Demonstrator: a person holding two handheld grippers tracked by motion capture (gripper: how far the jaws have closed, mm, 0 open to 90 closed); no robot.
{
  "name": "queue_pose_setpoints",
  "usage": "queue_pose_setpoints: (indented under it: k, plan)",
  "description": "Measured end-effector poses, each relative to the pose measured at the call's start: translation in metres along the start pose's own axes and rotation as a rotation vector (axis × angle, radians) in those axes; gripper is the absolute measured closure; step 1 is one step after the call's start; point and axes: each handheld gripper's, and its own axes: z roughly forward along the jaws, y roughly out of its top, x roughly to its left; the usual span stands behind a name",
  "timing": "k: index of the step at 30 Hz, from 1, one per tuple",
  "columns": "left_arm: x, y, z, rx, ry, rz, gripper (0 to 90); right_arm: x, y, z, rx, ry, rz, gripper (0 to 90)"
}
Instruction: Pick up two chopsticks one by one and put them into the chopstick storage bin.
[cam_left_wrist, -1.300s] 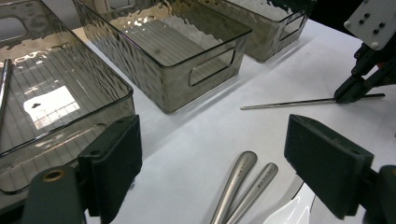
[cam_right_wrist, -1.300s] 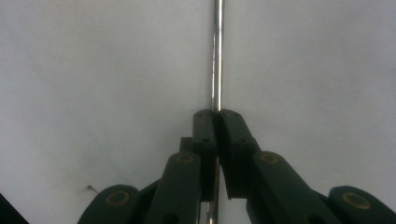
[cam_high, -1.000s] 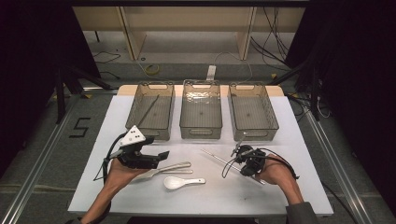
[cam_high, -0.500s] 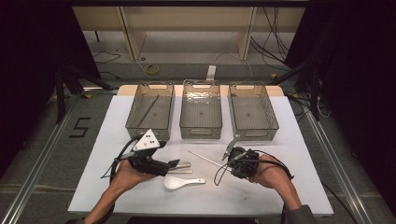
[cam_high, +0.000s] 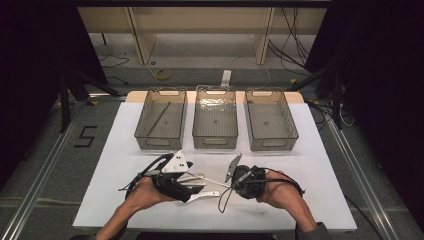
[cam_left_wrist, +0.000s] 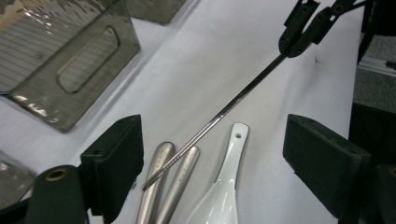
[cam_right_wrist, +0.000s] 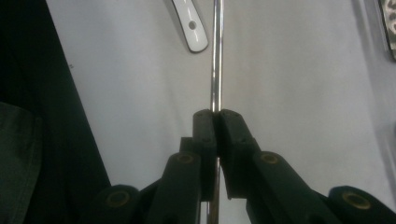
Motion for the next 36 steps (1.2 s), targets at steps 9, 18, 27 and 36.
queue_pose_setpoints:
  k: [9, 18, 27, 36]
  plan:
    - [-0.004, 0.005, 0.005, 0.056, -0.034, 0.013, 24.8, 0.009, 0.007, -0.002, -0.010, -0.001, -0.042, 86.0]
    - [-0.011, 0.007, 0.019, 0.142, -0.039, 0.071, 32.1, 0.013, 0.011, -0.004, -0.017, -0.007, -0.064, 86.0]
    - [-0.011, 0.008, 0.024, 0.177, -0.057, 0.100, 43.1, 0.015, 0.012, -0.005, -0.024, -0.008, -0.075, 85.9]
    - [-0.010, 0.009, 0.027, 0.188, -0.099, 0.127, 54.1, 0.018, 0.014, -0.001, -0.021, -0.004, -0.092, 85.9]
